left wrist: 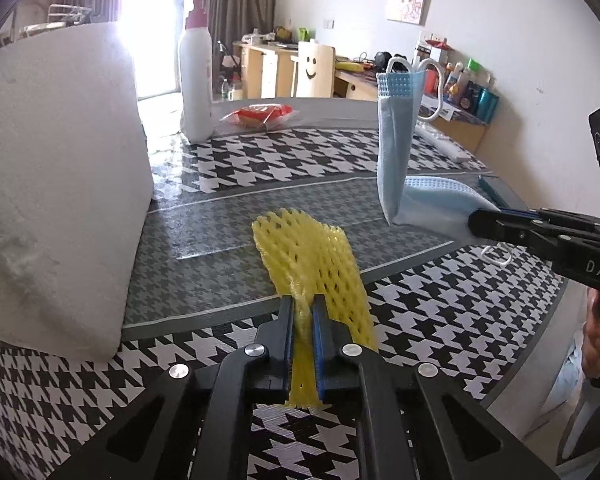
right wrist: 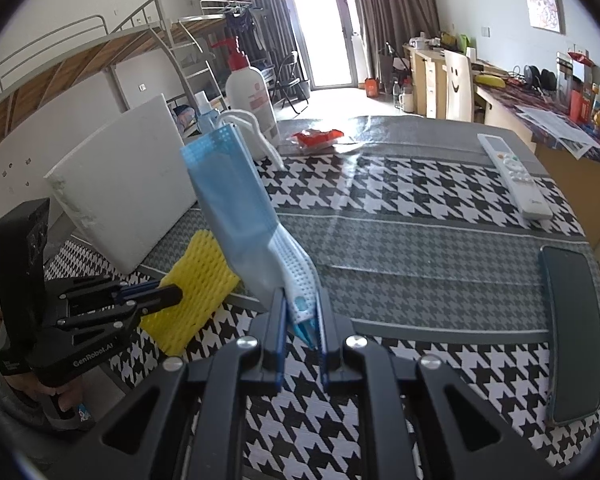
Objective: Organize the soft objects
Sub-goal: 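Lift the sponge and mask with both grippers and carry them toward the foam box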
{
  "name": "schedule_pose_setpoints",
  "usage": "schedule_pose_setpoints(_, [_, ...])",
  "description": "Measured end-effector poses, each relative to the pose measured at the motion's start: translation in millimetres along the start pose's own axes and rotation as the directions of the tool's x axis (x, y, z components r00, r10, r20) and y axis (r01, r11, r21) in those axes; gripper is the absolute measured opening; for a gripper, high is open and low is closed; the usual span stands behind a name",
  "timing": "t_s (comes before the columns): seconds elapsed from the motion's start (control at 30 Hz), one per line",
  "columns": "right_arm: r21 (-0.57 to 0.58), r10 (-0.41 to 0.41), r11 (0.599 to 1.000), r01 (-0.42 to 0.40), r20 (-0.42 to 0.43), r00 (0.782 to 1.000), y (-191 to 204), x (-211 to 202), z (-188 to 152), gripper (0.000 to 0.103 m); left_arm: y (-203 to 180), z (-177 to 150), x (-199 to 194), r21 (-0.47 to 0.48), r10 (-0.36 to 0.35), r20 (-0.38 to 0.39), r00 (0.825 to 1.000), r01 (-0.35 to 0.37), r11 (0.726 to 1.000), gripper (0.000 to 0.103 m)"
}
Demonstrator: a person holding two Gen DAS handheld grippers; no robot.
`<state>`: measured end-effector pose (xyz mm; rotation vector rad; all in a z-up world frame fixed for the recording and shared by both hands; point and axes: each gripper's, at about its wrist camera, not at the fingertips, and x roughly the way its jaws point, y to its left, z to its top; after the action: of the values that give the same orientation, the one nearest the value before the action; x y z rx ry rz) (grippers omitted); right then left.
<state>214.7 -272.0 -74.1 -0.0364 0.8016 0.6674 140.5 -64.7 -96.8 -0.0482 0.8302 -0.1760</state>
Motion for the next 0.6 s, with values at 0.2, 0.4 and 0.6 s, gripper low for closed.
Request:
schedule_pose_setpoints(0.2, [0.006, 0.007, 1.000, -0.007, 0.024, 1.000, 0.1, -5.2, 1.8, 0.016, -1.1, 6.3, -10.8, 0.011, 0.016, 0.035, 0.999, -0.017, 1.000, 0.009])
schedule_pose_setpoints(0.4, [0.012, 0.009, 1.000, -0.010, 0.049, 0.999, 1.4, -10.0, 3.6, 0.016, -6.3, 10.6, -20.0, 0.038, 0.030, 0.066, 0.997, -0.032, 0.999, 0.009])
schedule_pose_setpoints(0.6, [0.021, 0.009, 1.000, -0.011, 0.076, 0.997, 2.0, -15.1, 6.5, 0.016, -8.5, 16.7, -31.3, 0.048, 0.033, 0.102, 0.994, -0.038, 0.998, 0.009])
